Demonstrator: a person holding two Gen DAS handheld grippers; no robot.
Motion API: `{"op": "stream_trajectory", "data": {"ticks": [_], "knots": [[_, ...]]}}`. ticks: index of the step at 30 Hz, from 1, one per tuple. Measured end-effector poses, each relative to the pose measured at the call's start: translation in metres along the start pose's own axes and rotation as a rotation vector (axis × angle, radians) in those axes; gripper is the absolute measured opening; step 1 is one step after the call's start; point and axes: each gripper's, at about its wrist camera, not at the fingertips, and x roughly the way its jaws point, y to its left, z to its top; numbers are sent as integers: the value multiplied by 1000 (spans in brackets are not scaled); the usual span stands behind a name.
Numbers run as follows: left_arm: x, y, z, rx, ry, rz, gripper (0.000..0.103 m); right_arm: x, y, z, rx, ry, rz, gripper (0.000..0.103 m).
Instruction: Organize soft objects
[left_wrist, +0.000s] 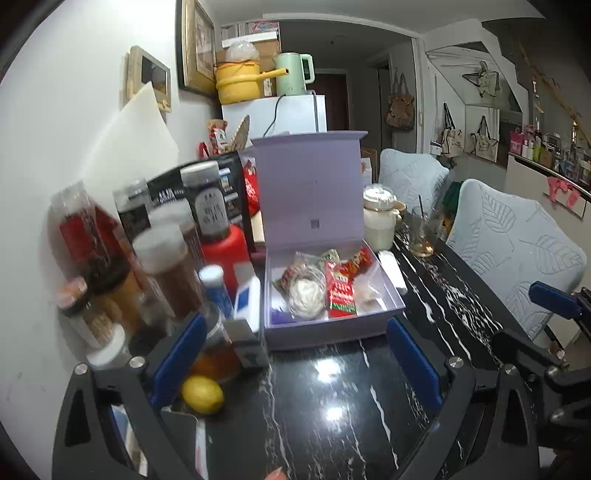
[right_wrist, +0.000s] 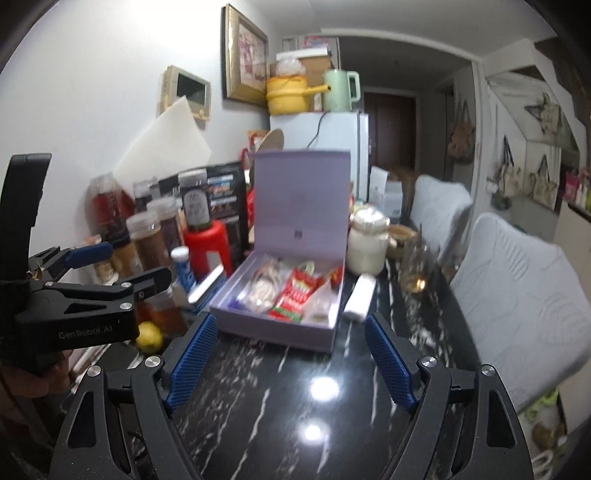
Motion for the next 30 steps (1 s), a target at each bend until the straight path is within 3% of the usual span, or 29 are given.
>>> {"op": "stream_trajectory", "data": {"ticks": [8,30], "knots": [[5,-1,-17,-29,35,-23,99,11,1,-19,13,44,-2,83],[14,2,-19,-40,60,-19,99,9,-4,-19,7,43,-26,83]]}}
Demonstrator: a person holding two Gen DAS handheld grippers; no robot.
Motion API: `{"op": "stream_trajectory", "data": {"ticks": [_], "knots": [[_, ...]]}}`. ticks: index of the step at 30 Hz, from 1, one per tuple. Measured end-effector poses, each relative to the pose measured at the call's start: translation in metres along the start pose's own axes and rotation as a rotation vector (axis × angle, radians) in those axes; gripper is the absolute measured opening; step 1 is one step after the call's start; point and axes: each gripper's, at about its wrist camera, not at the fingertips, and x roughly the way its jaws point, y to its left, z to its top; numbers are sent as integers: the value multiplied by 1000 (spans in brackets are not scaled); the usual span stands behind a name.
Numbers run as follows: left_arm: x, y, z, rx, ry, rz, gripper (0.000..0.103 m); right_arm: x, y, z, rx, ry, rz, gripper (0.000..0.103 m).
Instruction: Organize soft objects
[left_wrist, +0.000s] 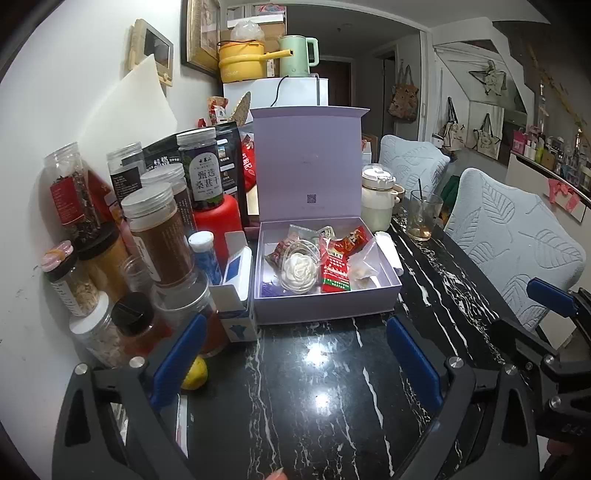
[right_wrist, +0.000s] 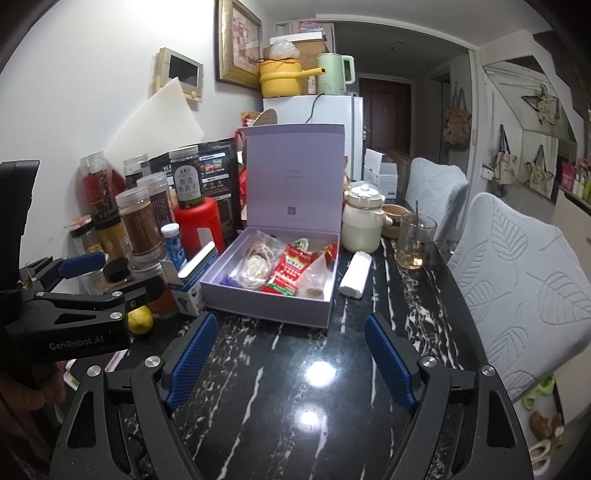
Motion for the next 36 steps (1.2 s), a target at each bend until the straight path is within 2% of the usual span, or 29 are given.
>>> {"op": "stream_trajectory", "data": {"ticks": [36], "knots": [[4,-4,-3,6,29,6,99,5,-8,-1,17,18,-21,83]]}}
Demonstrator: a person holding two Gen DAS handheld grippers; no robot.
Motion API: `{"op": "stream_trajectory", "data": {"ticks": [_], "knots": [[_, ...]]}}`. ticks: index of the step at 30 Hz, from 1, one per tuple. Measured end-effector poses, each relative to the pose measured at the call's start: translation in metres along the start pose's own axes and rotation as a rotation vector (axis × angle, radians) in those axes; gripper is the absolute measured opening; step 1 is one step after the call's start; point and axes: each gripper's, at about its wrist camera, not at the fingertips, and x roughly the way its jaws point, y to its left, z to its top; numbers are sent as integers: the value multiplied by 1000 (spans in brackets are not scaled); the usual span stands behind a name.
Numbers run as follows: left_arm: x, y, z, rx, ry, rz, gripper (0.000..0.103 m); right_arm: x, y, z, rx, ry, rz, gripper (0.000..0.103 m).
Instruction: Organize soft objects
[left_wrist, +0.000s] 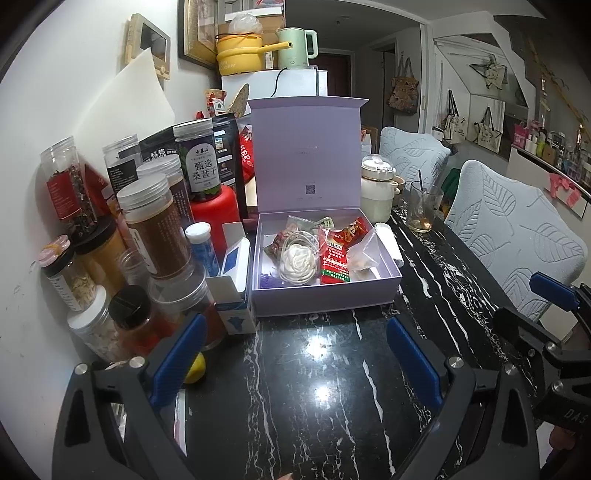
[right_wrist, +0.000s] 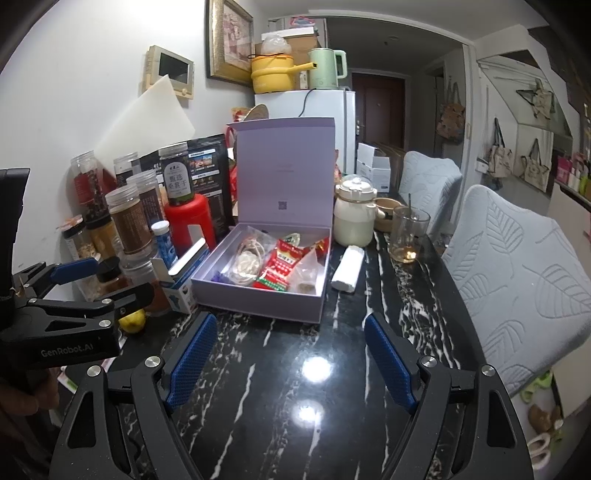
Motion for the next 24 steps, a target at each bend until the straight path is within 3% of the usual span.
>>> {"op": "stream_trajectory", "data": {"ticks": [24], "knots": [[4,3,-1,-12,28,-29,99,4,1,-1,4,17,8,83]]}}
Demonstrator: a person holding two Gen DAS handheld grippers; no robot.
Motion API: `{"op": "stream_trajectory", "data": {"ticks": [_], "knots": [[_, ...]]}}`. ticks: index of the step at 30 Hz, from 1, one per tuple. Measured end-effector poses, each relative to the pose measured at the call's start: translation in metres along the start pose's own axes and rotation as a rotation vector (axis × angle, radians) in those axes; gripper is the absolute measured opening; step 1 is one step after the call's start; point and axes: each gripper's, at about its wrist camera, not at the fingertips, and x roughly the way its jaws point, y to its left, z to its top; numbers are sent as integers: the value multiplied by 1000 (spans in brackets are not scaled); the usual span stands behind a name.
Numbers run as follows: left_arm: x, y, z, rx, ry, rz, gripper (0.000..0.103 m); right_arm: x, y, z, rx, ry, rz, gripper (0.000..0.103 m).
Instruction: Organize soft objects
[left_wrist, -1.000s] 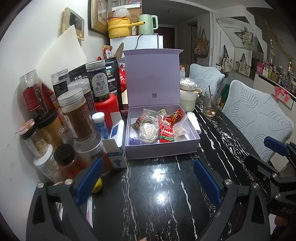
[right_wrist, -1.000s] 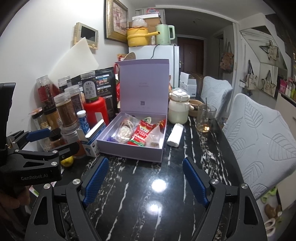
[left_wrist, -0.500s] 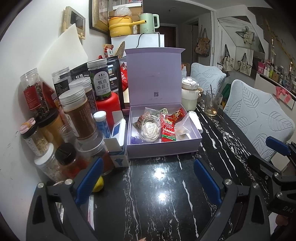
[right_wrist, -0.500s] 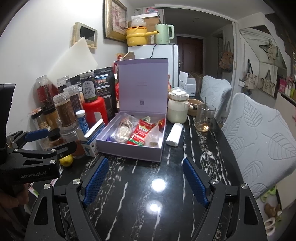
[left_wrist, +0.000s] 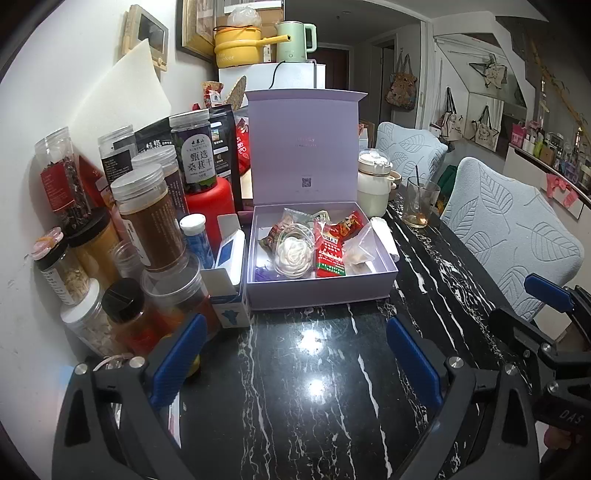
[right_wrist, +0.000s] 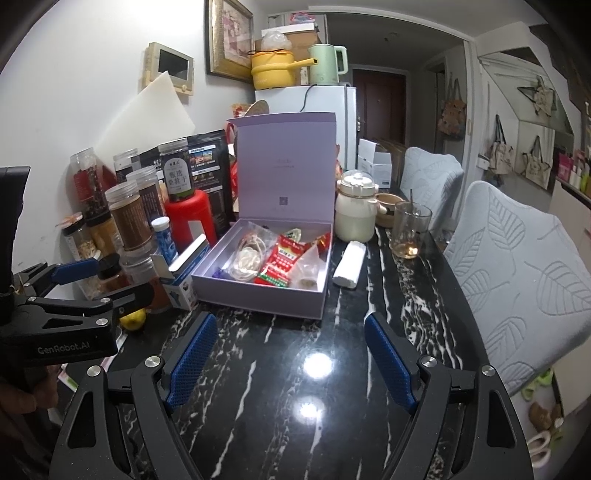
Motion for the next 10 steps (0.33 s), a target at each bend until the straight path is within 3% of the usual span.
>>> {"op": "stream_trajectory", "data": {"ticks": [10], "knots": [[8,2,-2,-5,24,-2,99,3,-3,-2,5,9,-3,83]]}}
